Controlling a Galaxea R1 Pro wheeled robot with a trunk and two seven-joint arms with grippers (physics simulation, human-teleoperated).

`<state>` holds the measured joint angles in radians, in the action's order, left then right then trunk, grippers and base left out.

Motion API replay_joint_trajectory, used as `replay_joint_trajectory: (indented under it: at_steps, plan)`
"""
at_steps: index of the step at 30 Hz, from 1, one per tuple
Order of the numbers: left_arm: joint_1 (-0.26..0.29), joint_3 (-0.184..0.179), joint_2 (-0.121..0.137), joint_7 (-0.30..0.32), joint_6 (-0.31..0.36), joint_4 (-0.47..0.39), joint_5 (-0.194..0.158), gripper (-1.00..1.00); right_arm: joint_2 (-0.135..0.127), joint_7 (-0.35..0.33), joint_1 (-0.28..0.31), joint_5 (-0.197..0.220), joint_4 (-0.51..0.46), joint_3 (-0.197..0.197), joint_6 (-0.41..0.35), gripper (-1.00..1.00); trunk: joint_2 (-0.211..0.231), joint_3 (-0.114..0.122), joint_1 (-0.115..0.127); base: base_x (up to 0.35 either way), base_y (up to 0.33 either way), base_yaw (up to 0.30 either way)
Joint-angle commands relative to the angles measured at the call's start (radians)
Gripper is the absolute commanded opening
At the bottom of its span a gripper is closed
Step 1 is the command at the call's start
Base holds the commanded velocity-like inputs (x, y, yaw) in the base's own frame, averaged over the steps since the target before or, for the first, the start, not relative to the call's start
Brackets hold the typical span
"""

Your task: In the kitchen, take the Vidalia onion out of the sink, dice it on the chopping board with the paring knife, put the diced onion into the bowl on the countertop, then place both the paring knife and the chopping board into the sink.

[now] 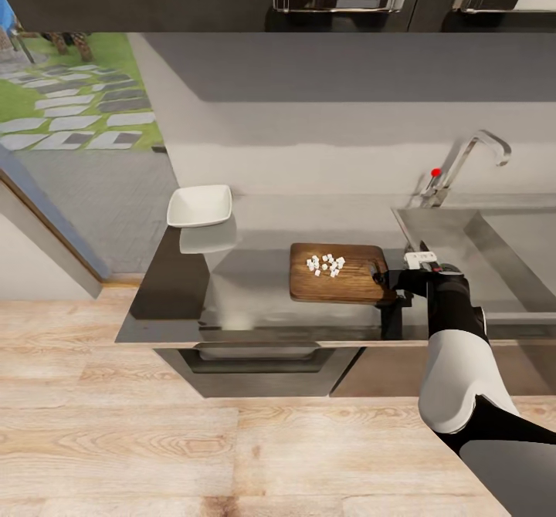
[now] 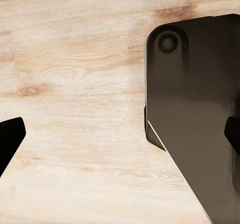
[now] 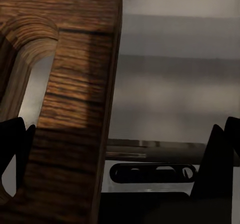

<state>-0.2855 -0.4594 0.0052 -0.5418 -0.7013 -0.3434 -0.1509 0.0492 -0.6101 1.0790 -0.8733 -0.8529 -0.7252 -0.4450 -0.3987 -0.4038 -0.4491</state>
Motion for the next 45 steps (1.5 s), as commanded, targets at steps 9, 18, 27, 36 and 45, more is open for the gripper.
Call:
replay_joint_trajectory:
  at_steps: [9, 18, 27, 36, 45]
  plan:
    - [0.0, -0.009, 0.001, -0.004, -0.003, -0.002, -0.01, 1.0, -0.003, -0.008, 0.001, -0.009, 0.032, -0.005, -0.006, 1.0, -0.001, -0.002, -0.001, 0.0, 0.0, 0.0]
    - [0.0, -0.01, 0.001, -0.004, -0.004, -0.002, -0.01, 1.0, -0.004, -0.008, 0.001, -0.009, 0.032, -0.005, -0.01, 1.0, -0.001, -0.004, -0.001, 0.0, 0.0, 0.0]
    - [0.0, -0.01, 0.001, -0.004, -0.004, -0.002, -0.01, 1.0, -0.001, -0.01, 0.001, -0.009, 0.032, -0.005, -0.011, -1.0, -0.001, -0.007, -0.001, 0.0, 0.0, 0.0]
    - [0.0, -0.01, 0.001, -0.004, -0.003, -0.002, -0.01, 1.0, 0.0, -0.01, 0.001, -0.009, 0.032, -0.005, -0.011, -1.0, -0.001, -0.007, -0.001, 0.0, 0.0, 0.0]
    - [0.0, -0.01, 0.001, -0.004, -0.003, -0.002, -0.01, 1.0, 0.0, -0.01, 0.001, -0.009, 0.031, -0.005, -0.011, -1.0, -0.001, -0.006, -0.001, 0.0, 0.0, 0.0]
